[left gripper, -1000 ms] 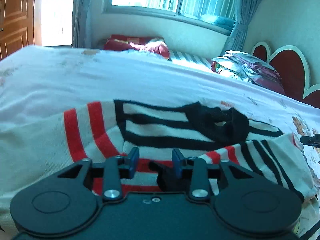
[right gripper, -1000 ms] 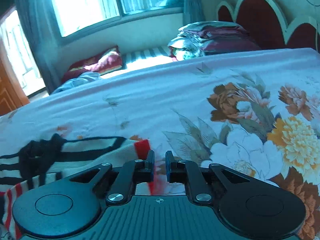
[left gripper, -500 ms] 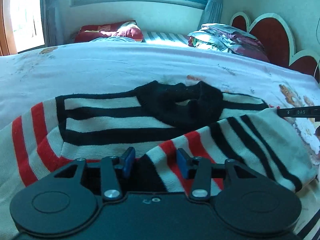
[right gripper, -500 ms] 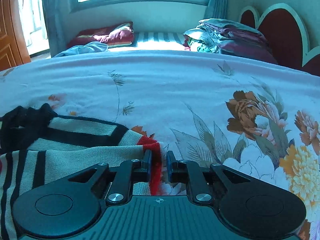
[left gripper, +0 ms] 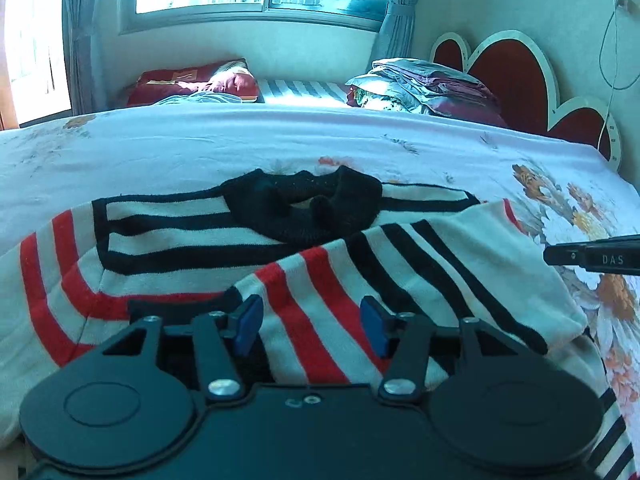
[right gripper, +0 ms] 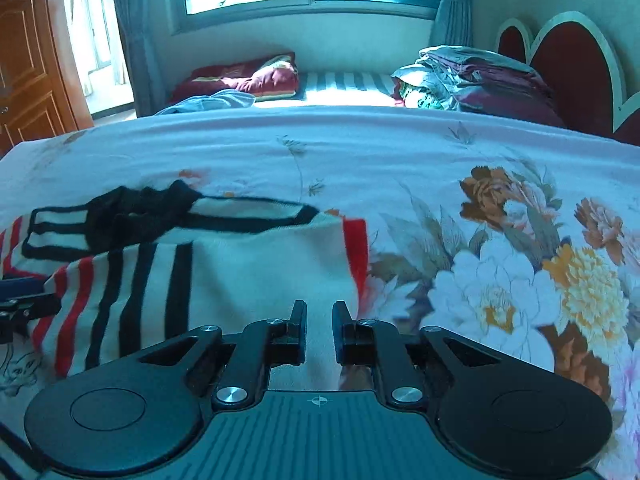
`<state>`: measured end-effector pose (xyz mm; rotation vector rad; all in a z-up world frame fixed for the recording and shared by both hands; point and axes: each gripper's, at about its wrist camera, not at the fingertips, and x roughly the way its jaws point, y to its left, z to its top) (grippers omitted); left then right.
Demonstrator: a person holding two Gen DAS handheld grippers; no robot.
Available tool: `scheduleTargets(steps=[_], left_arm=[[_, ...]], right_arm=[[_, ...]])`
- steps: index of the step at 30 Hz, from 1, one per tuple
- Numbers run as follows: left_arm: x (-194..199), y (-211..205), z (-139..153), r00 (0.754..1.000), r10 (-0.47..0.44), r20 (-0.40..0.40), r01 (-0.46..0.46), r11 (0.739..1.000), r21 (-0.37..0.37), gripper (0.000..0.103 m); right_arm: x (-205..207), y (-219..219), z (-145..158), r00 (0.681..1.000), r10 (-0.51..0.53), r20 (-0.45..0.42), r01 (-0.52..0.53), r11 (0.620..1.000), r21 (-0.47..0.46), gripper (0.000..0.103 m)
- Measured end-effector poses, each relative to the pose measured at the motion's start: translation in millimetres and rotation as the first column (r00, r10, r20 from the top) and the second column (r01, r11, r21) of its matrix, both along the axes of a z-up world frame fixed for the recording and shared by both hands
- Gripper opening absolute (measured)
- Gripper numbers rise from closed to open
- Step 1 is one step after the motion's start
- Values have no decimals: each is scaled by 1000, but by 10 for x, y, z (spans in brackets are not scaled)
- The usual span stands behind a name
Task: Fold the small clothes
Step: 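Lay the cuff flat on the sweater body and open the left gripper, then grasp the black cuff of the other striped sleeve with the left gripper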
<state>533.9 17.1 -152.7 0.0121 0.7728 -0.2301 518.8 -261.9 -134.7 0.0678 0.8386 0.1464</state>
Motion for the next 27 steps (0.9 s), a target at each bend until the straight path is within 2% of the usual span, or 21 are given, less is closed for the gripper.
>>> scheduleTargets(steps=[2,4,6,8,10,11,12,14,15,16,17,18,19,22,25,27], left_arm=[[-8,-48,-169,998,4,-70,-1,999,44,53],[-58,-87,-186,999,-2,-36,4,997,79,53],[-109,-75,-91,1000,17,-16,-16,998,65,53],[-190,-22,-29,998,45,32,-47,997,67,54],[-180,59,-79,996,82,19,-84,992,92,55],[-130,123,-153,995,95,-31,-91,991,93,55],[-115,161,-180,995,92,-37,-89,993,77,57],[-83,172,-113,991,118,-56,-115,991,65,53],[-108,172,-39,990,138,-41,-136,989,50,51],[-183,162,51,989,145,11,-145,989,41,53],[-221,137,81,988,152,31,-154,986,68,55],[-228,121,53,986,164,9,-164,982,96,55],[-233,150,-21,983,179,-36,-175,980,91,55],[-364,259,-145,971,232,-61,-227,971,79,58],[-433,308,-83,963,271,-6,-269,958,99,55],[-423,368,-30,959,284,16,-284,958,49,58]], right_arm=[[-113,72,-155,998,-5,-56,3,1000,-27,13],[-186,97,-206,999,-24,-30,23,999,-33,13],[-211,103,-114,999,-33,-27,32,999,-26,13],[-298,68,-20,1000,-26,-6,26,999,36,13],[-375,77,-30,1000,-10,-19,11,1000,14,13],[-383,79,-105,998,0,-59,-1,1000,-3,13],[-390,79,-173,997,10,-80,-11,1000,-17,13],[-408,63,-197,998,24,-62,-26,1000,-18,13],[-396,59,-164,998,20,-67,-22,1000,-20,13],[-402,47,-115,999,16,-52,-17,1000,-15,13],[-421,22,-72,999,15,-33,-15,1000,1,13],[-430,-1,-59,999,13,-32,-12,1000,15,13],[-428,-21,-83,999,13,-46,-12,1000,19,13],[-465,-65,-172,997,44,-61,-44,999,12,13],[-479,-135,-148,997,57,-52,-55,998,33,13],[-485,-188,-115,998,53,-37,-51,997,63,13]])
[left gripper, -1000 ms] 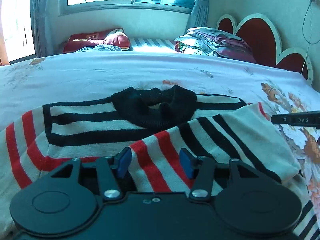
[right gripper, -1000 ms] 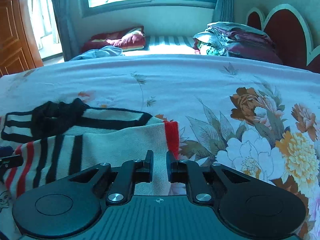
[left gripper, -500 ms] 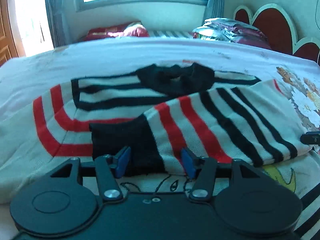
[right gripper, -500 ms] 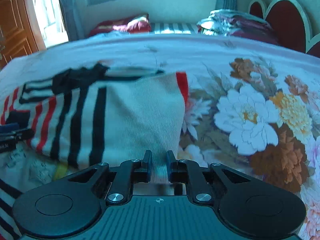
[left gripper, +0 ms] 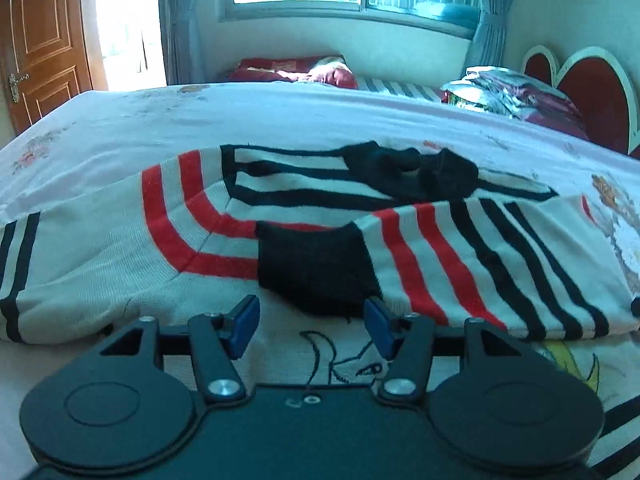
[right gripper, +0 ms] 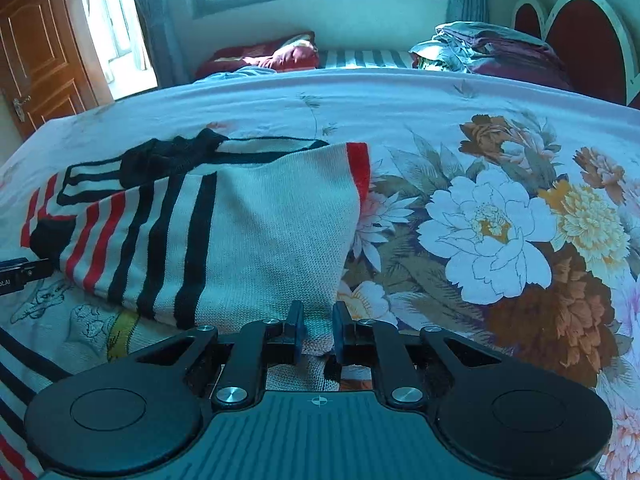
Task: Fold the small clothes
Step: 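Grasp the black cuff of the other striped sleeve with the left gripper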
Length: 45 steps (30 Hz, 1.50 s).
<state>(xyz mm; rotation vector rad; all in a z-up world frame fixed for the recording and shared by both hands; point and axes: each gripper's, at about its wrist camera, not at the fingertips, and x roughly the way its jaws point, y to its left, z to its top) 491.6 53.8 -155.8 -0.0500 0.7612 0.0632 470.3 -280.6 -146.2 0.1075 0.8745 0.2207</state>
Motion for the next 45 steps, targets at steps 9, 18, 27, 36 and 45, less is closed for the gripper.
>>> scheduleTargets(steps=[9,18,27,36,45], left_arm=[[59,436,256,983,142,112,-89,918,-387,40],[-12,96,22,997,40,69,-22,970,-244,46],[107,-101,38,1000,11,4,-11,997,-75,51],[10,-24,-37,998,35,-51,-38,997,-65,55],[-725,984,338,954,286,92,-277,956,-98,77]], right_arm=[[40,-71,-28,999,29,-20,-28,999,21,13],[46,-140,9,1000,12,-2,-12,999,35,13],[8,-94,31,1000,11,-1,-11,999,35,13],[49,25,-73,999,19,-47,-21,999,-35,13],[16,58,117,997,-64,31,63,998,15,16]])
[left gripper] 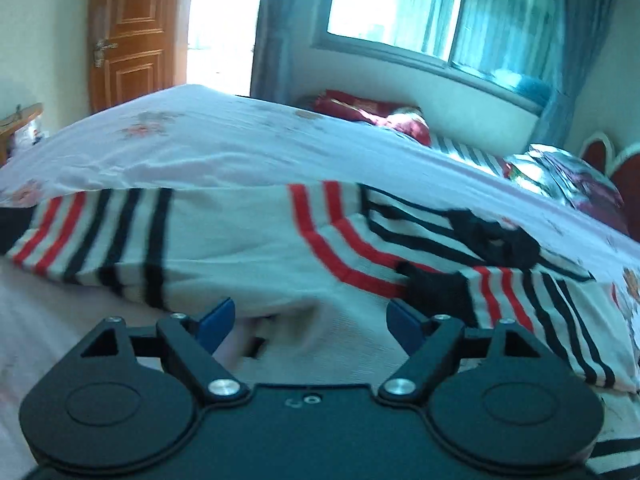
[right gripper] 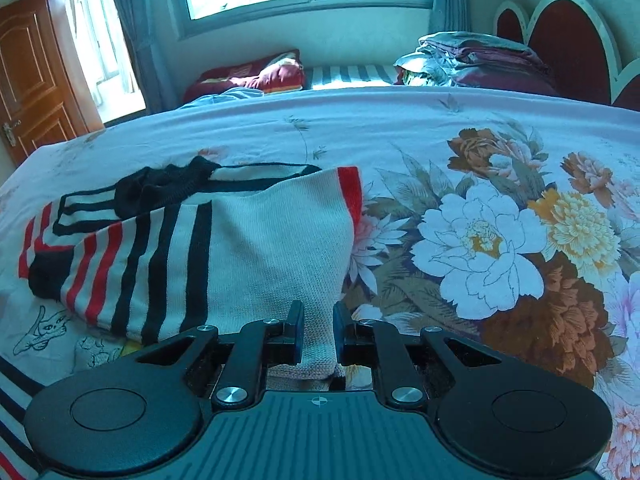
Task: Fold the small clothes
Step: 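Grasp the black cuff of the other striped sleeve with the left gripper, then fold the held sleeve across the sweater body toward the collar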
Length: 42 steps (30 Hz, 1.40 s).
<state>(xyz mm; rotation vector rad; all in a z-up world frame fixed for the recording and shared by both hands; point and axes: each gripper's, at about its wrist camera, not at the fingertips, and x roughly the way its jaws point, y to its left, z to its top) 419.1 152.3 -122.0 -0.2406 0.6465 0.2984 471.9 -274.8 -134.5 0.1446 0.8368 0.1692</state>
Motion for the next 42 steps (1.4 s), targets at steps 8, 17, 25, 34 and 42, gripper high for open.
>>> scheduleTargets(steps=[8,17,25,34,42], left_arm=[[-459,1789,-176,930,367,-4,-354,893,-279,49],[-555,2800,-434,895,443,49,-358,781,-512,38],[-337,3026,-462,889,454,63,-350,761,-547,5],[591,1692,223,976,23,215,62,923,-379,4],[1381,-569,235,885,-463,43,464,874,-142,4]], right_arm=[[-90,308,117,998,-50,37,48,997,63,26],[-83,907,222,991,-129,23,127,990,62,24],[-60,1093,268,987,-161,-8,161,987,4,24],[-116,918,323,984,-180,16,180,984,21,24],[-132,638,307,981,-194,18,191,976,102,24]])
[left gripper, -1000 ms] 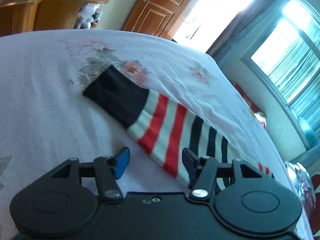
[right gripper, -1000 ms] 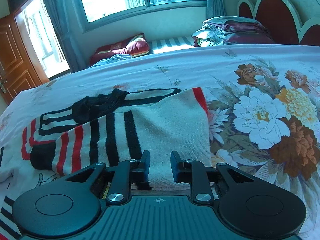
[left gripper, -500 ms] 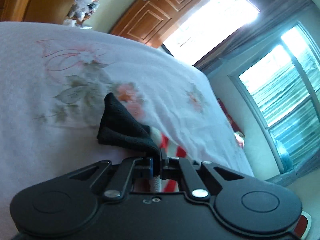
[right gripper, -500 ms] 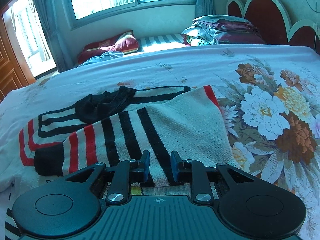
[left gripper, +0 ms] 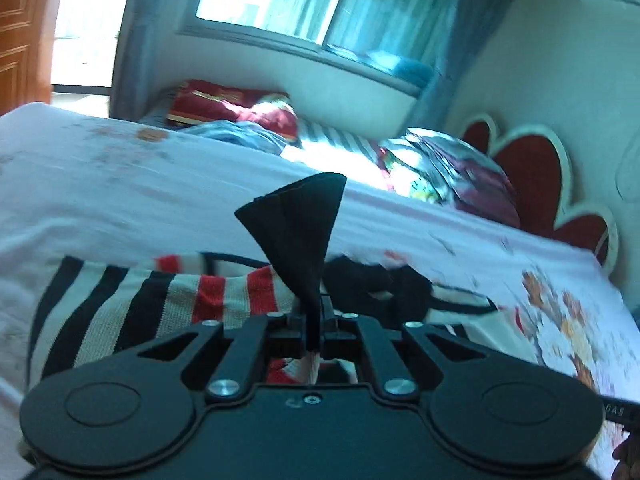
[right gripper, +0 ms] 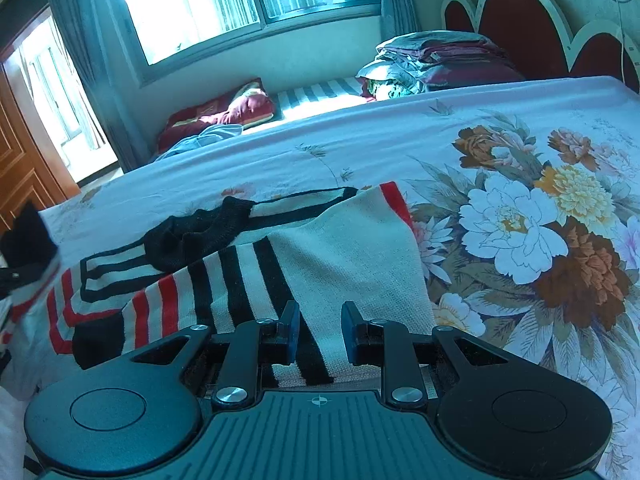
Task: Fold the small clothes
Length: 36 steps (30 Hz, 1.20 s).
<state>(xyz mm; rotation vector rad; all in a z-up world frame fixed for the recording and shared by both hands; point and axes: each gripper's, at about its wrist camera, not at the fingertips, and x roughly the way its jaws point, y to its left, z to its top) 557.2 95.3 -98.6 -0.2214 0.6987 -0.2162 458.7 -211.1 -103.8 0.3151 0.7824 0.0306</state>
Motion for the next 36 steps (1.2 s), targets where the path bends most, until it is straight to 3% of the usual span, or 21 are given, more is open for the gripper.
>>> scheduleTargets(steps=[4,8,10,11,12,13,15,19,22,25,29,30,31,32,33,34,36], left_arm=[[147,-783,-323,988,-129,-82,136,987,88,4],[136,-1168,-689,964,-213,-160,236,962,140,8],[29,-1327,-723,956,-262,-130,283,941,184,24],[-14,-1382,-717,949,-293,-117,311,931,192,45],[-56,-1407,-717,940,-322,-112,338,922,190,58],[-108,-1427,-689,940,-327,-102,342,916,212,56],[-233,-1324,-598,948,-313,-59,318,916,246,56],[-483,-724,-364,990,-135,28,122,954,275,56],[-743,-139,-251,997,-6,73,-17,952,306,56],[-961,382,-287,996,87,32,-93,940,329,55],[-1034,694,-488,991,121,-60,-97,946,310,53],[-1002,690,-523,991,121,-63,-95,942,321,52],[-952,687,-557,990,123,-63,-96,940,328,52],[-897,701,-567,990,130,-63,-104,942,318,45],[-852,728,-559,989,138,-56,-115,946,303,39],[-805,757,-553,988,149,-50,-128,947,296,33],[-720,813,-559,987,146,-73,-121,953,276,26]], right_arm=[[-45,-226,-35,1000,-12,-4,12,999,43,24],[-92,-438,-90,1000,-7,-16,9,994,111,24],[-106,-523,-108,1000,-7,-14,9,988,152,25],[-102,-553,-114,1000,-7,-16,10,985,171,27],[-91,-567,-119,1000,-9,-20,12,984,180,48],[-77,-579,-119,1000,-11,-13,13,980,196,67],[-40,-566,-101,1000,9,13,-11,973,232,67],[159,-407,-115,998,59,13,-60,948,312,64],[307,-270,-179,997,78,0,-72,924,376,64],[480,-104,-274,994,111,-21,-94,914,394,64],[698,96,-416,986,148,-76,-106,910,400,64],[740,145,-432,984,152,-90,-107,920,377,56],[795,199,-458,981,161,-112,-112,930,350,39],[833,238,-473,977,167,-130,-117,937,329,33],[858,269,-482,975,174,-137,-125,943,308,15],[870,290,-471,974,183,-134,-139,949,282,5],[827,293,-354,977,195,-86,-169,954,249,5]])
